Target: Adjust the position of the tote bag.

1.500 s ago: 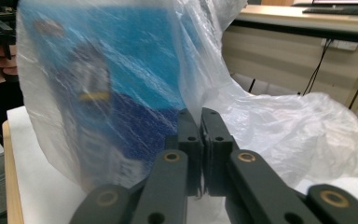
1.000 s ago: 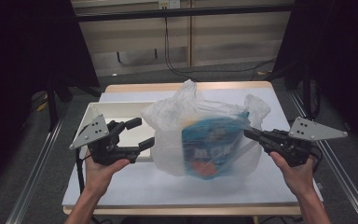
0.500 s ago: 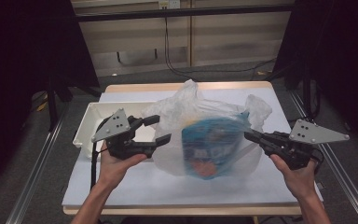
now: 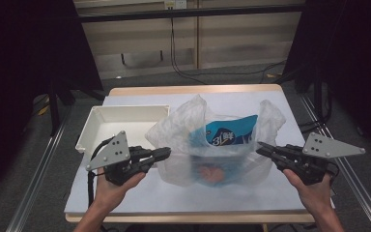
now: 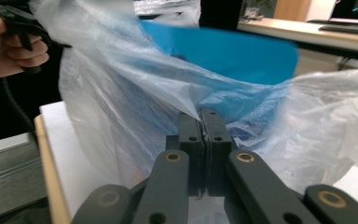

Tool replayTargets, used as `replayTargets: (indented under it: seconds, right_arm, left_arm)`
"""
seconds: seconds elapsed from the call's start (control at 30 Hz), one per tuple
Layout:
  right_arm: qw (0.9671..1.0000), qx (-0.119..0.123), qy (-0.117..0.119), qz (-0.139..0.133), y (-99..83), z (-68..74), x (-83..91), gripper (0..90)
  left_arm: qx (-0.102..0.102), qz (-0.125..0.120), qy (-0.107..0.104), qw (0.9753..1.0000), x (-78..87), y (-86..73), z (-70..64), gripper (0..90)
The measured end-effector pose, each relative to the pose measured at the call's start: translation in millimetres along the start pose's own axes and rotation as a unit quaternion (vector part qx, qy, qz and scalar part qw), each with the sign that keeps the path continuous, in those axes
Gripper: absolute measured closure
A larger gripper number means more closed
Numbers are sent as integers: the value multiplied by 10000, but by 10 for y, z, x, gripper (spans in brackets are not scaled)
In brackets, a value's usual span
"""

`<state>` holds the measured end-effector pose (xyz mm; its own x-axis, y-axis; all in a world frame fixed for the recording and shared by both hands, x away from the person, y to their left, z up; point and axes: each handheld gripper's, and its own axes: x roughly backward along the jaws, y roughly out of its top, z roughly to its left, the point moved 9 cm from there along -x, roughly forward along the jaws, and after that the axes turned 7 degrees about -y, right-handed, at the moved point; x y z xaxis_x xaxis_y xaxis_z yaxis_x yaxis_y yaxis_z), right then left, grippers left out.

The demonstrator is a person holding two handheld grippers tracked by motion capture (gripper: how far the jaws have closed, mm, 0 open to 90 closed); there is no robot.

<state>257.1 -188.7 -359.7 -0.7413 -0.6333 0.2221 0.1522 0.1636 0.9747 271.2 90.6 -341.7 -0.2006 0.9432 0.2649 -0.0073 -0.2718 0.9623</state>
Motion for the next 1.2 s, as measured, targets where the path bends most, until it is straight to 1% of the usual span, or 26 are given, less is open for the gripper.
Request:
replayTargets:
  seconds: [0.03,0.07,0.13,0.17,0.2,0.23,0.27,0.3,0.33,0.37,0.4,0.47,0.67,0.7,0.73,0.8,0.83,0.87,0.9,0.97,1.0,1.07,1.1,1.13,1.17,1.2]
  right_arm:
    - [10000,-11,14,32,-22,14,3,886]
    - [10000,-11,14,32,-22,14,3,886]
    - [9999,-8,63,113,-90,53,-6,887]
    - [9999,-18,86,143,-125,68,-14,887]
    - [9998,-38,122,148,-150,85,-23,887]
    - [9997,-68,155,153,-167,98,-30,888]
    - [9996,-101,215,161,-192,123,-45,888]
    - [9995,-94,223,182,-208,137,-58,888]
    - [9995,-94,223,182,-208,137,-58,888]
    - [9993,-47,273,260,-256,185,-107,885]
    - [9993,-47,273,260,-256,185,-107,885]
    - [9989,-64,322,345,-324,221,-171,881]
    - [9981,-145,354,486,-447,223,-215,866]
    - [9978,-149,360,540,-475,213,-202,798]
    - [9978,-167,345,539,-476,205,-191,758]
    - [9981,-160,297,520,-456,180,-157,713]
    - [9982,-164,270,503,-438,165,-133,679]
    - [9982,-164,270,503,-438,165,-133,679]
    - [9985,-161,188,483,-402,125,-72,626]
    - [9988,-168,126,432,-372,97,-24,590]
    - [9988,-168,126,432,-372,97,-24,590]
    - [9992,-176,4,353,-302,35,68,567]
    - [9992,-176,4,353,-302,35,68,567]
    - [9994,-176,-57,293,-265,2,100,561]
    - [9994,-239,-198,160,-170,-92,170,550]
    - [9994,-240,-232,124,-140,-130,186,541]
  left_arm:
    - [10,109,-74,9999,-6,-78,-30,900]
    - [10,109,-74,9999,-6,-78,-30,900]
    - [130,120,-76,9998,-9,-147,-38,900]
    - [147,159,-85,9997,-9,-179,-42,900]
    - [191,207,-80,9996,-6,-233,-46,900]
    - [297,258,-65,9992,2,-326,-45,900]
    - [351,287,-81,9989,7,-367,-47,900]
    - [377,326,-71,9987,13,-421,-40,900]
    - [377,326,-71,9987,13,-421,-40,900]
    - [511,397,-59,9979,24,-534,-31,900]
    - [511,397,-59,9979,24,-534,-31,900]
    - [610,504,-87,9968,18,-663,-32,900]
    - [731,570,-152,9956,-22,-783,-17,900]
    - [764,572,-184,9953,-37,-799,-26,900]
    - [715,654,-208,9951,-55,-825,-33,900]
    - [706,719,-202,9947,-68,-848,-37,900]
    - [768,675,-218,9945,-83,-852,-45,900]
    - [768,675,-218,9945,-83,-852,-45,900]
    - [738,725,-246,9943,-83,-871,-38,900]
    - [777,721,-250,9941,-88,-891,-34,900]
    - [783,751,-255,9938,-90,-910,-30,900]
    - [851,705,-270,9935,-101,-921,-34,900]
    - [851,705,-270,9935,-101,-921,-34,900]
    - [852,717,-249,9935,-97,-923,-32,900]
    - [836,742,-262,9934,-95,-928,-31,899]
    - [838,737,-265,9934,-96,-929,-32,897]
